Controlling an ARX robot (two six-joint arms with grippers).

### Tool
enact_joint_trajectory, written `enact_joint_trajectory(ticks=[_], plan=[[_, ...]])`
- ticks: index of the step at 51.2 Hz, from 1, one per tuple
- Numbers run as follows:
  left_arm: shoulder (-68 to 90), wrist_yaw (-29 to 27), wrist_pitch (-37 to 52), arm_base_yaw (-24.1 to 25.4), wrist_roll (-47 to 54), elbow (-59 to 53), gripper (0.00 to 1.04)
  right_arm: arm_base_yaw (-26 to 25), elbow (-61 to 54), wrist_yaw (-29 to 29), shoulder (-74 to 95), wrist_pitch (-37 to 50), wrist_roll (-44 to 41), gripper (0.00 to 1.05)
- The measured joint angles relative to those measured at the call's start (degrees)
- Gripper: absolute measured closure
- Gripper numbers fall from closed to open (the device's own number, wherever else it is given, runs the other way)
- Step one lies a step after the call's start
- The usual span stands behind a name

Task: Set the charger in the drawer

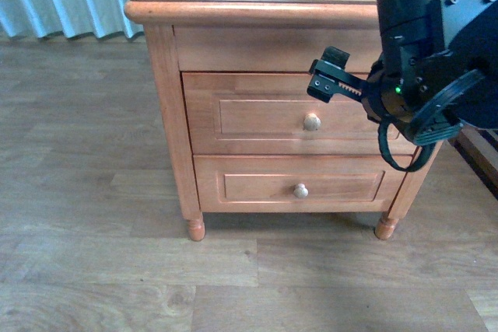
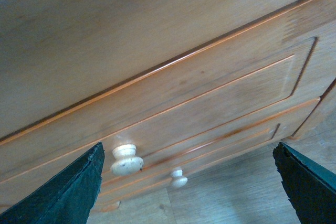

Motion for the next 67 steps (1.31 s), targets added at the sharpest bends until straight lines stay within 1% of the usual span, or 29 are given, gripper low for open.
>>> enact_joint_trajectory(ticks=[6, 15, 21, 30, 38, 46, 57, 62, 65, 67], plan=[[0.0, 0.0, 0.0, 0.0, 0.0, 0.0, 0.06, -0.33, -4.15, -4.07, -4.33, -0.28, -2.69, 0.08], [0.0, 0.0, 0.0, 0.0, 0.0, 0.0, 0.06, -1.05, -10.36, -9.84, -13.14, -3.72, -8.66, 0.08], [0.0, -0.02, 0.0, 0.0, 0.0, 0.0, 0.06, -1.79, -13.51, -11.72, -20.46, -6.67, -11.74, 0.08], [0.0, 0.0, 0.0, 0.0, 0.0, 0.0, 0.06, -3.19, -19.82, -14.51, -37.18, -13.16, -15.58, 0.08], [0.0, 0.0, 0.0, 0.0, 0.0, 0.0, 0.06, -4.42, -25.18, -17.14, -51.43, -18.86, -16.98, 0.08], [0.0, 0.0, 0.0, 0.0, 0.0, 0.0, 0.06, -7.17, -30.12, -19.15, -65.09, -25.49, -17.44, 0.08], [0.0, 0.0, 0.0, 0.0, 0.0, 0.0, 0.06, -13.92, -36.52, -23.39, -83.38, -35.15, -17.86, 0.08], [0.0, 0.0, 0.0, 0.0, 0.0, 0.0, 0.06, -20.28, -38.53, -25.55, -91.56, -38.99, -17.88, 0.08], [0.0, 0.0, 0.0, 0.0, 0.0, 0.0, 0.06, -23.69, -39.45, -28.26, -94.49, -39.06, -17.42, 0.08], [0.0, 0.0, 0.0, 0.0, 0.0, 0.0, 0.06, -24.92, -39.6, -28.52, -95.45, -39.04, -17.29, 0.08]])
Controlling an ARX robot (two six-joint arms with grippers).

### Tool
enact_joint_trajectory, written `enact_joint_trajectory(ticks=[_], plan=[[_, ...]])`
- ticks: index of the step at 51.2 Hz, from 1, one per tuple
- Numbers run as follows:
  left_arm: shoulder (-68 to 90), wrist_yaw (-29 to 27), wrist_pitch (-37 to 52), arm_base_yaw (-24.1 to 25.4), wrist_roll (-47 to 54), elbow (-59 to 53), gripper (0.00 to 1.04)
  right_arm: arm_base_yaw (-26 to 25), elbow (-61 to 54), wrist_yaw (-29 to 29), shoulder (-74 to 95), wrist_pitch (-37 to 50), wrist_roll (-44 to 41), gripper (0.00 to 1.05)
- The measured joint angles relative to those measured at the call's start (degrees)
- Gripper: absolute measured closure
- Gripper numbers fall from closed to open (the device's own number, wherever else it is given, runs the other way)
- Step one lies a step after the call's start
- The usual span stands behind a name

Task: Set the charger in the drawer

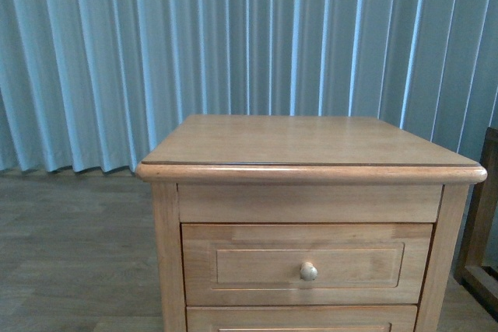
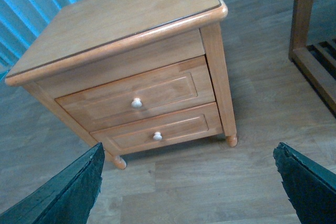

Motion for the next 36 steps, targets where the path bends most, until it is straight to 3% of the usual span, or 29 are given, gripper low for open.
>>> enact_joint_trajectory(ticks=[13, 17, 21, 28, 36], plan=[[0.0, 0.0, 0.0, 0.0, 0.0, 0.0, 0.06, -0.72, -0.13, -0.52, -0.24, 0.02, 0.26, 0.08], [0.0, 0.0, 0.0, 0.0, -0.02, 0.0, 0.06, 4.22, -5.68, 9.31, -3.78, 11.85, -5.9, 0.21], [0.0, -0.02, 0.0, 0.0, 0.0, 0.0, 0.06, 6.49, -9.81, 11.37, -6.64, 18.16, -10.69, 0.35], [0.0, -0.02, 0.0, 0.0, 0.0, 0.0, 0.06, 6.8, -14.05, 11.98, -9.38, 19.74, -13.68, 0.62], [0.0, -0.02, 0.0, 0.0, 0.0, 0.0, 0.06, 6.84, -17.03, 11.98, -16.24, 15.85, -14.36, 0.9]])
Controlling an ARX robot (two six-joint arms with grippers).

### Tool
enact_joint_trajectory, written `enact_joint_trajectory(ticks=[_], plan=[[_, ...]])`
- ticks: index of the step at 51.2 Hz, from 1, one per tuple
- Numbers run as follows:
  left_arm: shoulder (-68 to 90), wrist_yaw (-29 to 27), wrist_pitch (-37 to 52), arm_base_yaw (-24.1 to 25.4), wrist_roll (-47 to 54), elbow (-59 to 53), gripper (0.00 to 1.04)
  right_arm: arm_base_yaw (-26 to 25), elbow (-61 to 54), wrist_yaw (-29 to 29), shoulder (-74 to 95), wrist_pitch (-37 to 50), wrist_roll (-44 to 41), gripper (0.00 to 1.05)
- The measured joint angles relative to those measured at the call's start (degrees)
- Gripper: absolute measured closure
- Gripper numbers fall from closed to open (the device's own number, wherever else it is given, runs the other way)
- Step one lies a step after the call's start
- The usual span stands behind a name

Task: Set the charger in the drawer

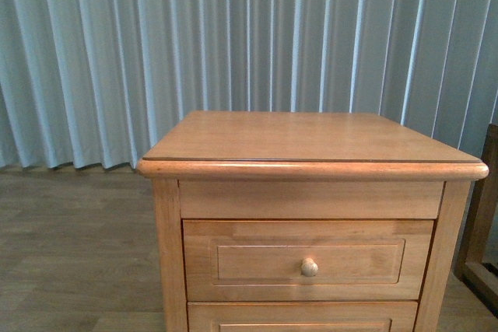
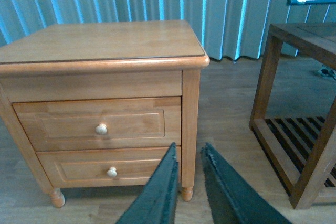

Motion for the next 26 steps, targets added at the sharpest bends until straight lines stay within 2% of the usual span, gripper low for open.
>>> enact_joint_trajectory(ticks=[3, 4, 26], plan=[[0.0, 0.02, 0.0, 0.0, -0.02, 0.0, 0.06, 0.0, -0.68, 0.0, -0.83, 0.28, -0.13, 1.02], [0.0, 0.04, 0.0, 0.0, 0.0, 0.0, 0.06, 0.0, -1.01, 0.0, -1.01, 0.35, -0.35, 1.04], [0.0, 0.02, 0.0, 0.0, 0.0, 0.0, 0.06, 0.02, -5.44, 0.0, -4.22, 1.16, -0.39, 1.03]])
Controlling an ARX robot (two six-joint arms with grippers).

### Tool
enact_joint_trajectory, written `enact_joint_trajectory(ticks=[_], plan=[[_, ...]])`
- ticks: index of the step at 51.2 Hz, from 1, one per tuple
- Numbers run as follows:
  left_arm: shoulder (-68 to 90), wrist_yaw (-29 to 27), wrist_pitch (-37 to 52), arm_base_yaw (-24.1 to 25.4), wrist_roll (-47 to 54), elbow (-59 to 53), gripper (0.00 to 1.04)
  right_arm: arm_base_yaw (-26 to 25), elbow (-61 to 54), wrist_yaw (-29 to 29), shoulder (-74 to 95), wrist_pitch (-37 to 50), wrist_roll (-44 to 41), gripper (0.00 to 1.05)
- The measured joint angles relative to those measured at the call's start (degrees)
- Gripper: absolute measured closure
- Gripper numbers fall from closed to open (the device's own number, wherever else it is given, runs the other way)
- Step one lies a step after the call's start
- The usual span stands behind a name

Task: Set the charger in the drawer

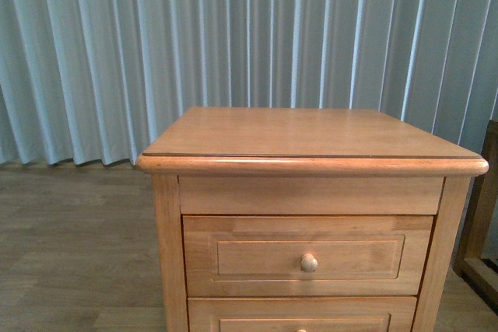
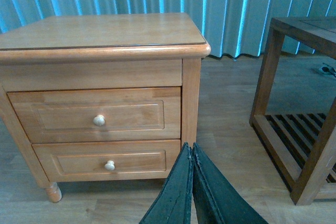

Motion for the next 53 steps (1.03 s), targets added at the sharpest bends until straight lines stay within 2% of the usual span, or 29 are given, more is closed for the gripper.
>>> enact_joint_trajectory(ticks=[33, 35, 53], plan=[[0.0, 0.0, 0.0, 0.0, 0.0, 0.0, 0.06, 0.0, -3.3, 0.0, -2.95, 0.48, 0.0, 1.03], [0.0, 0.0, 0.0, 0.0, 0.0, 0.0, 0.06, 0.0, -3.3, -0.02, -2.97, 0.48, -0.07, 0.98], [0.0, 0.0, 0.0, 0.0, 0.0, 0.0, 0.06, 0.0, -3.3, 0.0, -2.97, 0.48, -0.04, 0.36]])
